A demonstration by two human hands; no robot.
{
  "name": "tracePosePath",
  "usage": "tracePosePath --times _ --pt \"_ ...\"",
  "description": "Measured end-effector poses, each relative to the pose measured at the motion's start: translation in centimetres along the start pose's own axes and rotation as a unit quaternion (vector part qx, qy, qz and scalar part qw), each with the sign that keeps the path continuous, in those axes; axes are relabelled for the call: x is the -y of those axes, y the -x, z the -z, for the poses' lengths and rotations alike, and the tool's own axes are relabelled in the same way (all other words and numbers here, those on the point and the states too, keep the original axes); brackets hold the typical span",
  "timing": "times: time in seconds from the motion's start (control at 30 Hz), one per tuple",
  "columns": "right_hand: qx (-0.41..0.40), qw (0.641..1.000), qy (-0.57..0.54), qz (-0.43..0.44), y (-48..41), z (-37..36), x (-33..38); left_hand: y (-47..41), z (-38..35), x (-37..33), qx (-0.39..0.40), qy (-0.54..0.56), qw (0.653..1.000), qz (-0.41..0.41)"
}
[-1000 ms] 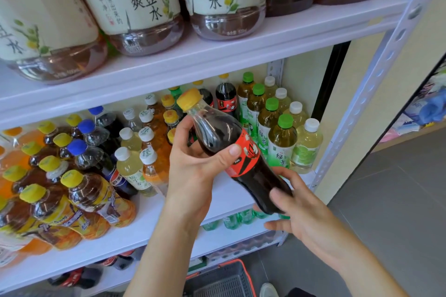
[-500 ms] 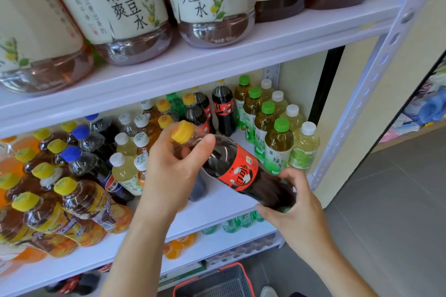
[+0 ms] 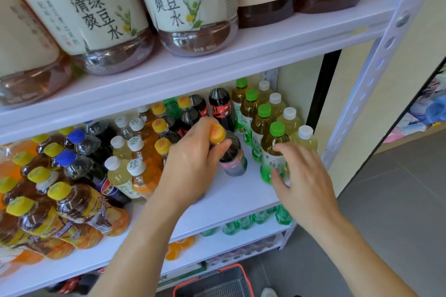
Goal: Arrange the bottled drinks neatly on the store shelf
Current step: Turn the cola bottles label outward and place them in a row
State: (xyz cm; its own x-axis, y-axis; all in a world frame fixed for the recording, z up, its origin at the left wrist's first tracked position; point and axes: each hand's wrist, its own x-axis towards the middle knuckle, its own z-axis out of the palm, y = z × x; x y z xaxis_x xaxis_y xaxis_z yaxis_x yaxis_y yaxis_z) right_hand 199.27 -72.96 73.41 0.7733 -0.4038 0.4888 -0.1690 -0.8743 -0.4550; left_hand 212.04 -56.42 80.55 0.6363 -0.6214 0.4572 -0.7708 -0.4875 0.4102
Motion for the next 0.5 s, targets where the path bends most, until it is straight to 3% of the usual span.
tracePosePath --times 0.27,0.5 --pt "0.035 0.998 0.038 0.038 -4.3 0.4 -2.5 -6.8 -4.8 2.0 0.006 -0.016 0.995 0.095" --pt "0.02 0.999 0.017 0.046 -5.6 -0.5 -3.3 -11.0 -8.7 3.0 0.049 -0.045 0.99 0.124"
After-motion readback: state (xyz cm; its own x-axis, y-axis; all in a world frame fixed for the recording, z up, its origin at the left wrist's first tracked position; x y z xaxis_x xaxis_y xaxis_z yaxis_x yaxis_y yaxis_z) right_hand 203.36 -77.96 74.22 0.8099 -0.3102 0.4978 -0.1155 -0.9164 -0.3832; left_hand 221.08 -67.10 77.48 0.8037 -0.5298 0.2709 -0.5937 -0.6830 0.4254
